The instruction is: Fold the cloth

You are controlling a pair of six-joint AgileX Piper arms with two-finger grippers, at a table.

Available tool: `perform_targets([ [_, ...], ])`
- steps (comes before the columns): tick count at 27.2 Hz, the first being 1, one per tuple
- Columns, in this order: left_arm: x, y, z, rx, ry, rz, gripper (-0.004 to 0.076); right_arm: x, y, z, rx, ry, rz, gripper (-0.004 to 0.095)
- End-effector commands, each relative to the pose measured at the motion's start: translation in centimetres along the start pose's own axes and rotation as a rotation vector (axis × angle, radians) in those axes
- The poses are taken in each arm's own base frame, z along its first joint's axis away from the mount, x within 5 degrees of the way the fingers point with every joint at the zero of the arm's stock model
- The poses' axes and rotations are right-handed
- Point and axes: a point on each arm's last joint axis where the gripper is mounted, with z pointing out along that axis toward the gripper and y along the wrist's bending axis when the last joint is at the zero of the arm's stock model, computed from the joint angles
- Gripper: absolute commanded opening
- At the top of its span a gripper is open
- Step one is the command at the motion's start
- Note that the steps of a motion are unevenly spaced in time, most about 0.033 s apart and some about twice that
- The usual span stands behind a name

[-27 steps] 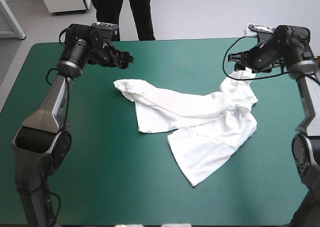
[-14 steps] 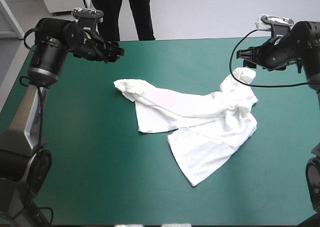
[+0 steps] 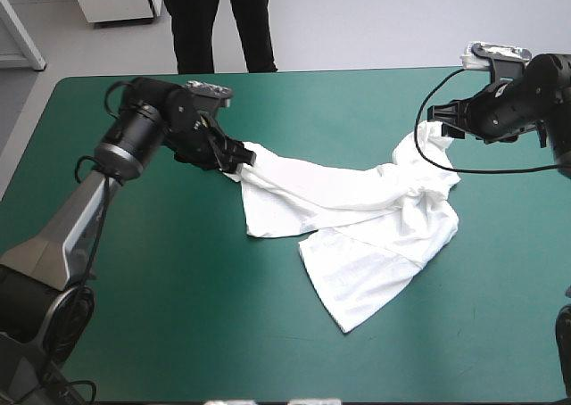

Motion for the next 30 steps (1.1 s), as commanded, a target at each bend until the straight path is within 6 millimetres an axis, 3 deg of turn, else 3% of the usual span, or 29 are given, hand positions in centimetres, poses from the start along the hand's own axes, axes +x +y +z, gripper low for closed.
perform_targets([
  [1, 0.7, -2.2, -1.6, -0.033, -0.004, 0.061, 0.0475, 0.1, 0.0, -2.3, -0.002, -0.057, 0.001, 0.0526],
  [11, 1.6, -3.3, 1.6, 0.054, 0.114, -0.003, 0.0475, 0.1, 0.0, -2.3, -0.002, -0.057, 0.001, 0.0526],
  [17, 3.9, -3.1, 6.0, 0.037, 0.235, -0.025, 0.0475, 0.1, 0.0, -2.3, -0.002, -0.057, 0.001, 0.0525],
  [30, 4.1, -3.5, 12.3, 0.059, 0.315, -0.051, 0.0475, 0.1, 0.0, -2.3, -0.001, -0.061, -0.003, 0.0498],
])
